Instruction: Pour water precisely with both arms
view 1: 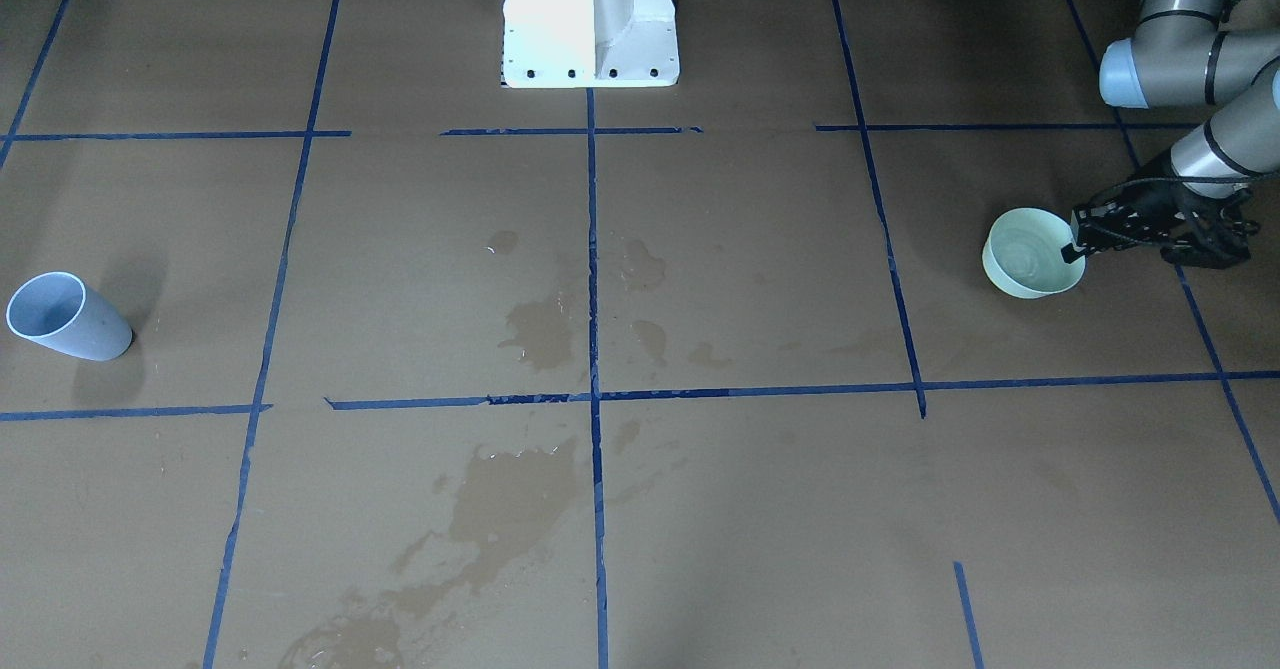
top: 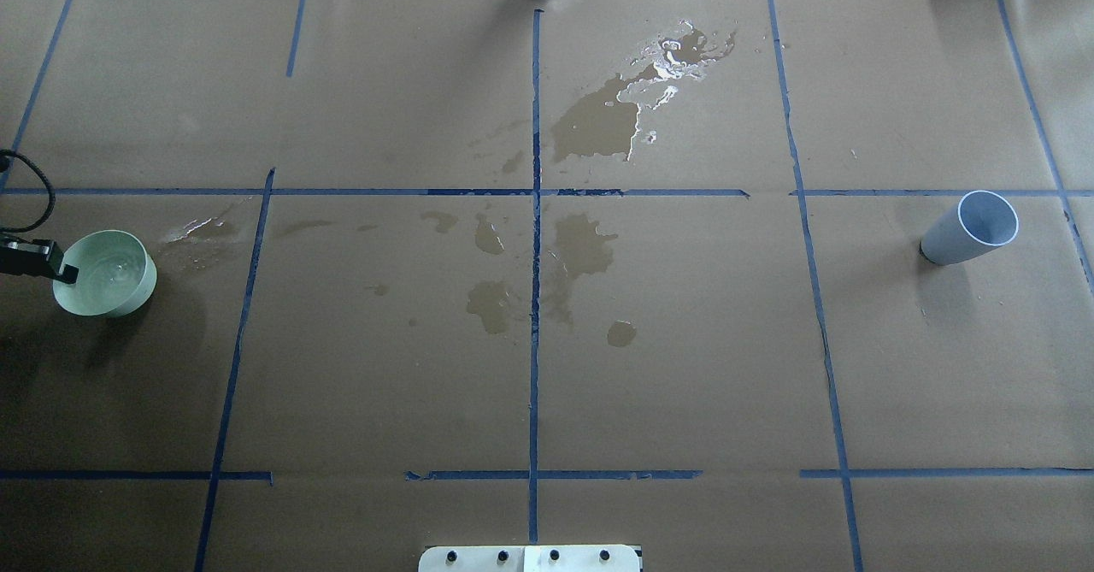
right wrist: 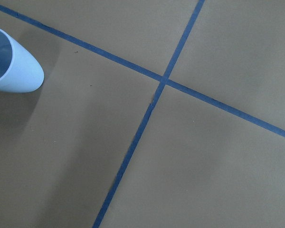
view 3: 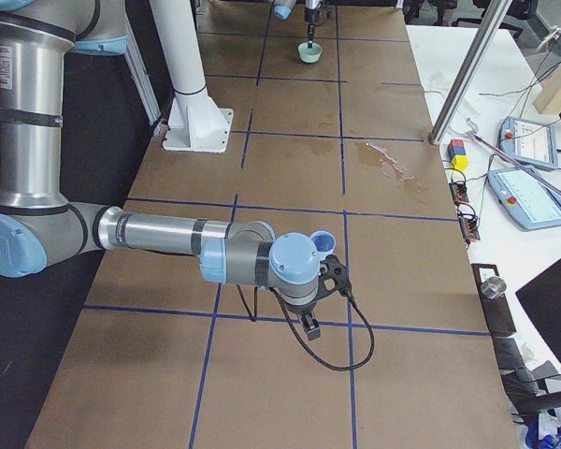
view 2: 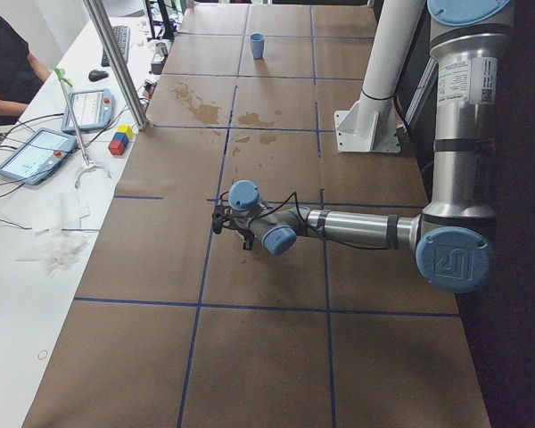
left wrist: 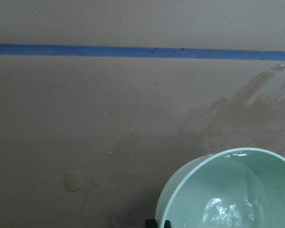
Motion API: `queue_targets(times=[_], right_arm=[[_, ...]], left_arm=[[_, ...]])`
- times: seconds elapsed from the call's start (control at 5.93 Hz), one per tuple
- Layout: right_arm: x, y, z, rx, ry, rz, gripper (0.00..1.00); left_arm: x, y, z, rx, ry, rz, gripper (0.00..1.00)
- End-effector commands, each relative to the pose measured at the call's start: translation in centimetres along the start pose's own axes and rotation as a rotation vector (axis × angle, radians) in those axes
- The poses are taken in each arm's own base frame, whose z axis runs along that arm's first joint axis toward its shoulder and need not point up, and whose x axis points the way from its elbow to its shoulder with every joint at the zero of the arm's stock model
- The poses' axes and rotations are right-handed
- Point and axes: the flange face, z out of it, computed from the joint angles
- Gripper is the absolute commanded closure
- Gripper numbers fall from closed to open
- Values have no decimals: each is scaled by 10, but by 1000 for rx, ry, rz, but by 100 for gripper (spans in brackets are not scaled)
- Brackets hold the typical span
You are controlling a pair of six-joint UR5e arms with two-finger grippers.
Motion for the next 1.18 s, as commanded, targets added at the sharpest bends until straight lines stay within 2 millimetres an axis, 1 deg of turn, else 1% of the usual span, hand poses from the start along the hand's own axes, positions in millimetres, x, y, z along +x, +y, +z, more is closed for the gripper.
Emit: queue_targets(times=[0.0, 0.17, 0.34, 0.51, 0.67, 0.84, 1.01], right_arm=[[-3, -3, -4, 7, 5, -9, 0], [-5, -1, -5, 7, 5, -9, 0], [-6, 0, -5, 7, 5, -7, 0], [-5, -1, -5, 5, 11, -8, 0], [-5, -1, -6, 6, 12, -10, 0], [-6, -3, -6, 6, 13, -11, 0], [-5, -5, -7, 5, 13, 7, 0]], left_arm=[[-16, 6, 7, -15, 21, 1, 97], [-17, 8, 6, -21, 28, -2, 96], [-22, 7, 1, -12, 26, -9, 84], [-29, 4, -8, 8, 24, -23, 1], [-43, -8, -37, 68, 28, -55, 0], [-51, -13, -61, 91, 61, -77, 0], [-56, -19, -84, 145, 57, -16, 0]])
